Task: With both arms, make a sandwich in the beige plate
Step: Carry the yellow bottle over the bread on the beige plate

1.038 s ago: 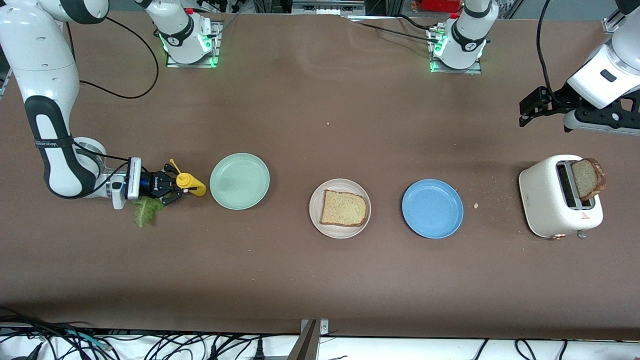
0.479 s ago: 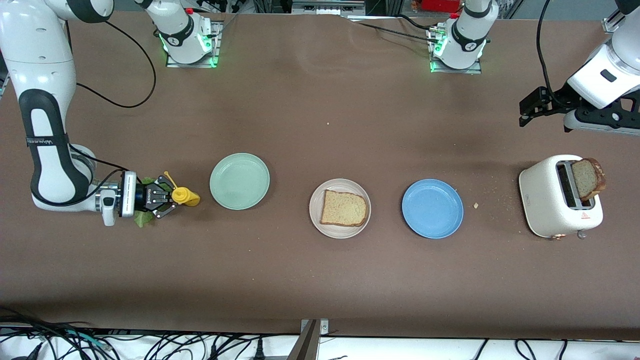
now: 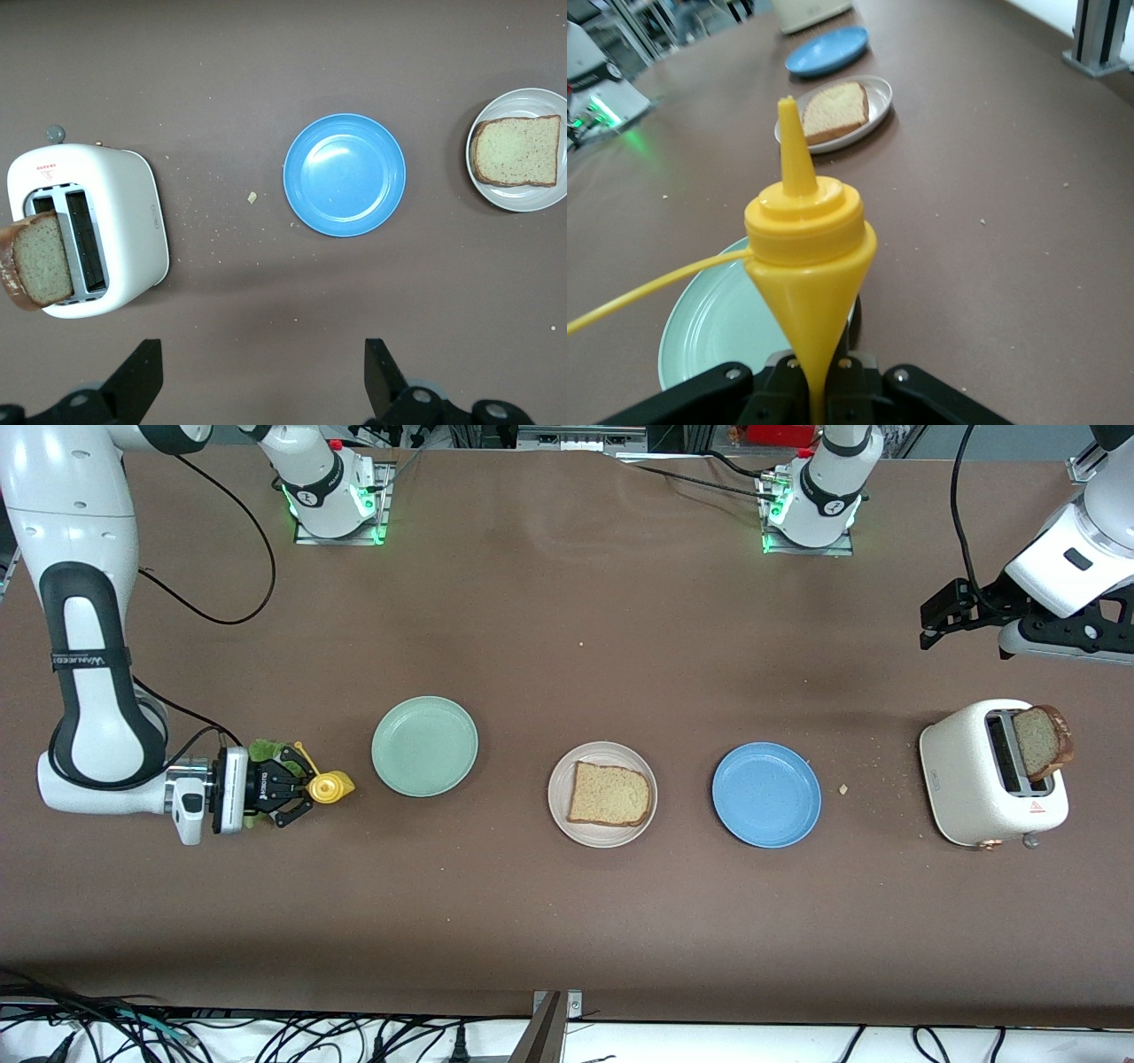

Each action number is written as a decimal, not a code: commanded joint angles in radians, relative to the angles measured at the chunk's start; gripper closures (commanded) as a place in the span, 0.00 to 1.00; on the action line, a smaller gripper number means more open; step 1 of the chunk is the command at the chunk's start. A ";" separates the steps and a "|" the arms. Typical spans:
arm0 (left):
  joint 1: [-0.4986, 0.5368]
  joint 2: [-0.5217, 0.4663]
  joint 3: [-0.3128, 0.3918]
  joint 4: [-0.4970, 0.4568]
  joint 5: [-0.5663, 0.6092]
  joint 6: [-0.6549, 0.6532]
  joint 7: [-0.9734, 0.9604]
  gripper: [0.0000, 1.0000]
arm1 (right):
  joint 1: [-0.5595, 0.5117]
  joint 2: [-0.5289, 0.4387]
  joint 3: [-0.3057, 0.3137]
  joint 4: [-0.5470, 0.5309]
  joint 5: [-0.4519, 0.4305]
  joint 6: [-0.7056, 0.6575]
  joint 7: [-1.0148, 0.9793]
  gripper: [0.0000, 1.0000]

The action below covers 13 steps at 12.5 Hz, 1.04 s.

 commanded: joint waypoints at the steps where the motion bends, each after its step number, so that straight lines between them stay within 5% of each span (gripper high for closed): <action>1: 0.009 -0.009 -0.006 -0.003 -0.015 -0.008 -0.007 0.00 | 0.060 -0.056 -0.004 0.005 -0.090 0.048 0.163 0.98; 4: 0.009 -0.009 -0.006 -0.003 -0.015 -0.008 -0.007 0.00 | 0.158 -0.065 -0.006 0.040 -0.160 0.102 0.333 0.98; 13: 0.009 -0.007 -0.006 -0.003 -0.015 -0.008 -0.007 0.00 | 0.501 -0.065 -0.008 0.195 -0.735 0.116 1.008 0.98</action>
